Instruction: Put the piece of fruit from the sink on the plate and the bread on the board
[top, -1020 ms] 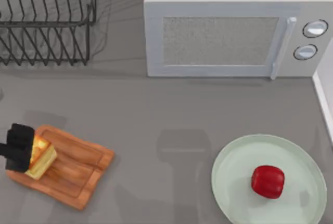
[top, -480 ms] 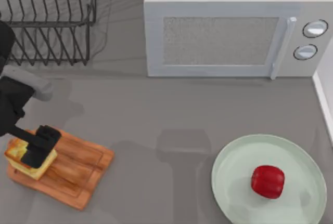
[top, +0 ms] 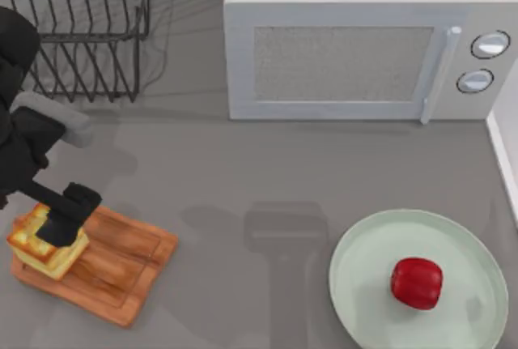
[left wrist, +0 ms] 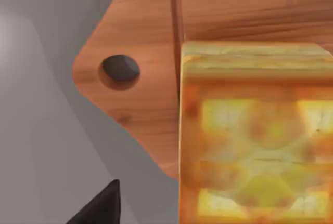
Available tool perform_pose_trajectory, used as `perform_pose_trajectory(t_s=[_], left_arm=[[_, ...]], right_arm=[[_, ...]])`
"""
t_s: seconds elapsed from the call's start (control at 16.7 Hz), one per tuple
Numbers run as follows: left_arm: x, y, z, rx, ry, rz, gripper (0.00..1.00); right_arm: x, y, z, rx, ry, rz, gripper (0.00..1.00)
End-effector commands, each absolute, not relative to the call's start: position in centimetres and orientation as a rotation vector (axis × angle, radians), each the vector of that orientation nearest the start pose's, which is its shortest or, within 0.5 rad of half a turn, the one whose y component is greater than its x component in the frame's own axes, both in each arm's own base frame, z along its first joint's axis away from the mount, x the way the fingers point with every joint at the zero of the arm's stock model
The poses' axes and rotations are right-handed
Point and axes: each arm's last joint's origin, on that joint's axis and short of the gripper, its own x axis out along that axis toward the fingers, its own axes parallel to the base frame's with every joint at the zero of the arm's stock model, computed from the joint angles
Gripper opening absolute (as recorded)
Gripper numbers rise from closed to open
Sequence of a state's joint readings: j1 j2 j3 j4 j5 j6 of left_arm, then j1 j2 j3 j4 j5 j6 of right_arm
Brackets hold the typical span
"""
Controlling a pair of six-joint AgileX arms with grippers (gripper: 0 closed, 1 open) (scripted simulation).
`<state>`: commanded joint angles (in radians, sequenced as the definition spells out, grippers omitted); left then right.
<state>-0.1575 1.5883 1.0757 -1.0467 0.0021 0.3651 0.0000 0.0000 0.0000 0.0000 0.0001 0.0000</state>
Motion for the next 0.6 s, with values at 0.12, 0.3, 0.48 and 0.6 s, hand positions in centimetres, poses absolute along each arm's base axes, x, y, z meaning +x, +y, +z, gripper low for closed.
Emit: perform_pose_trajectory(t_s=[0.12, 0.3, 0.48, 0.6], left_arm=[[27.1, -4.0, 19.6, 0.405, 1.518, -0.405, 1.00], [27.3, -4.1, 18.0, 0.407, 1.519, -0.409, 1.00], [27.4, -4.2, 15.4, 0.408, 1.519, -0.409, 1.00], [27.3, -4.2, 13.7, 0.408, 1.515, -0.408, 1.00]], right_arm=[[10.6, -0.1, 16.0, 0.000, 0.000, 0.000, 1.00], [10.6, -0.1, 16.0, 0.000, 0.000, 0.000, 1.00], [10.6, -0.1, 16.0, 0.000, 0.000, 0.000, 1.00], [10.6, -0.1, 16.0, 0.000, 0.000, 0.000, 1.00]])
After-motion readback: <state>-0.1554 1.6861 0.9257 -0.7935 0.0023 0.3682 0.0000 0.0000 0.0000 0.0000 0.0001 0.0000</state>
